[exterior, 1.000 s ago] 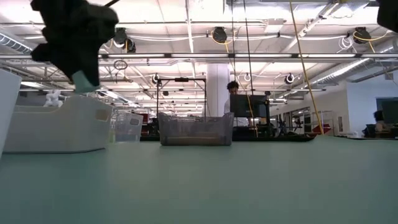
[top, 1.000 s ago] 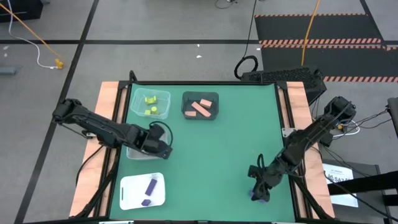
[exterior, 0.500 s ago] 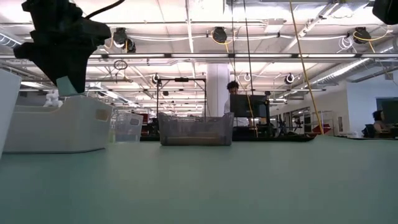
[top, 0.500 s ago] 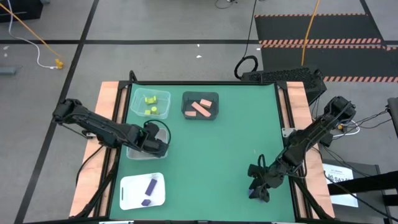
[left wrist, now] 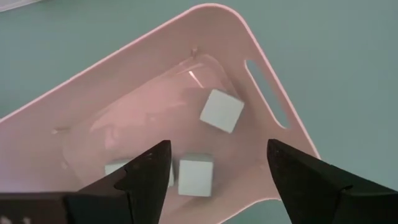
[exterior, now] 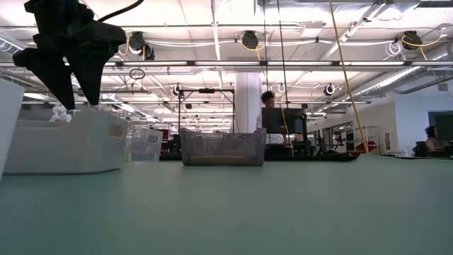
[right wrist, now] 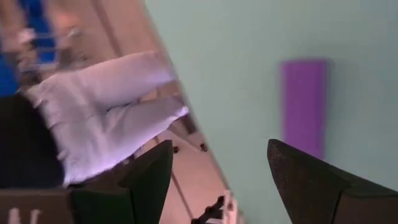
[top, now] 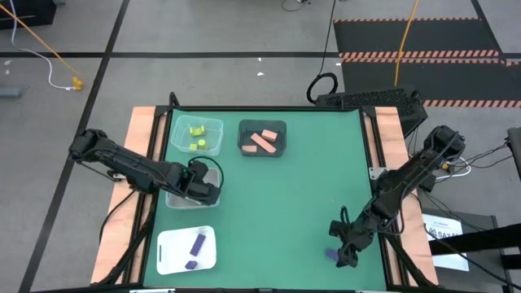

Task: Sort & place blocks by color
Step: Put the violet block into the white bin

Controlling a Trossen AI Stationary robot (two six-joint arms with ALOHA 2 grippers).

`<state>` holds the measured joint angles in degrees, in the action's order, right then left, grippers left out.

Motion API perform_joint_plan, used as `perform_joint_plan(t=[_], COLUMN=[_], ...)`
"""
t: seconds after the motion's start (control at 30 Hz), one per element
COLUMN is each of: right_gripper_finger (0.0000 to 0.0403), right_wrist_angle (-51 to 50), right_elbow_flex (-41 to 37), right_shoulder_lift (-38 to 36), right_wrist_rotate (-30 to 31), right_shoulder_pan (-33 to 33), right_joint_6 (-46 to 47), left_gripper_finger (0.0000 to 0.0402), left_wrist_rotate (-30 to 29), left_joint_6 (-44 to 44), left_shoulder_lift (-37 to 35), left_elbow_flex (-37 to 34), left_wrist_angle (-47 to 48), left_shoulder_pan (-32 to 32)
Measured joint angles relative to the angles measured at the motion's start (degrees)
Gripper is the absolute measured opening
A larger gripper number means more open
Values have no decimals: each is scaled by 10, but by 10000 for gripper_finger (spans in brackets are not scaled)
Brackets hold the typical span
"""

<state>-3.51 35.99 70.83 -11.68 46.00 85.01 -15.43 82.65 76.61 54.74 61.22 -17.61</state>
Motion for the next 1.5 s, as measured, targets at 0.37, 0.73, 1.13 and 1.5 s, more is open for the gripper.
perform_joint_plan(t=[0.37,0.73,1.13,1.5], right_gripper_finger=[251,251,251,185], right_wrist_angle=[-107,-6,10,23], right_elbow_flex=[0,0,2,2], right_shoulder_lift=[1,74,170,190], right_wrist_rotate=[81,240,297,344], right_shoulder_pan=[39,100,119,119], right_joint_6=[71,-227,-360,-486], left_gripper_finger=[247,244,244,244], left_wrist_rotate=[1,2,6,6], left_joint_6=[0,2,1,-28], left_shoulder_lift=[0,0,0,0], left_elbow_flex=[0,0,0,0], left_wrist_angle=[-9,-10,-10,-10], left_shoulder_pan=[0,0,-1,0])
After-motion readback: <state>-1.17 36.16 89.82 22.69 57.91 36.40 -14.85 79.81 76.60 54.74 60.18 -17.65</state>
